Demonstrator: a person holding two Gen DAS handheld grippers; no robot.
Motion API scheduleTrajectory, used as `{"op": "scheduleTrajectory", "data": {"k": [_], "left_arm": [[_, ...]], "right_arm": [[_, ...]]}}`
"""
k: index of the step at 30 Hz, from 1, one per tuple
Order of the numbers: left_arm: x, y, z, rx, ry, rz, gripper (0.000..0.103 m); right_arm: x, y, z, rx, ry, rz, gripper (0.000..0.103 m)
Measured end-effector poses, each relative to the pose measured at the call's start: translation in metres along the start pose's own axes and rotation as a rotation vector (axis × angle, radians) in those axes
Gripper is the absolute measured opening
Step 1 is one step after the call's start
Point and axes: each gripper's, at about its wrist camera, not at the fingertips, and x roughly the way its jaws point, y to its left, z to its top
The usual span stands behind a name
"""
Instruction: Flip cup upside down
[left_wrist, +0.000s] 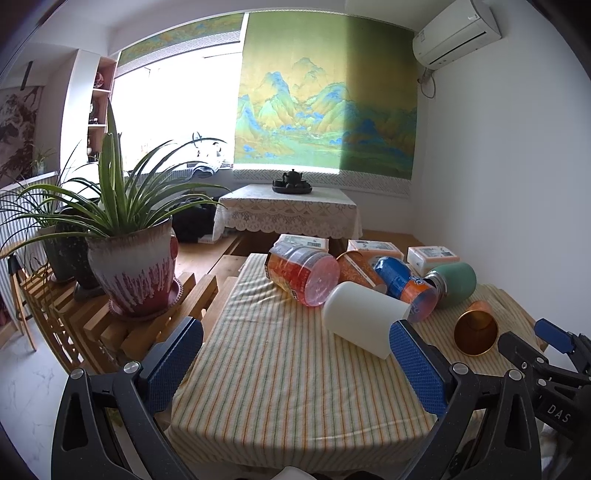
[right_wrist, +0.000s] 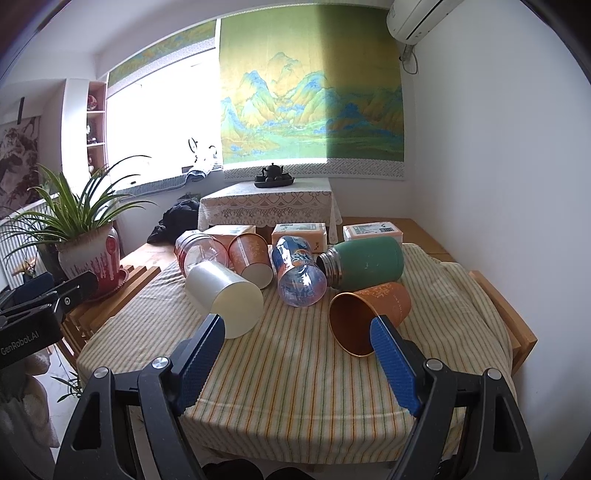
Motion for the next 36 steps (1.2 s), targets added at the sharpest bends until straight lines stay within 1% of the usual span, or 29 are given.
{"op": "scheduleTrajectory", "data": {"k": [18,36], "left_arm": [[0.0023,-0.0016,0.0000,0.003,0.005,-0.010,0.102],[0.0033,-0.0005,0.0000,0.003,0.007,-0.011,0.102]], "right_arm": [[-0.0038,-0.0012,0.0006,0.003,-0.029,-0.031,0.078],[-0.0035,-0.0024,0.0008,0.006,-0.031,-0.036,0.078]]}}
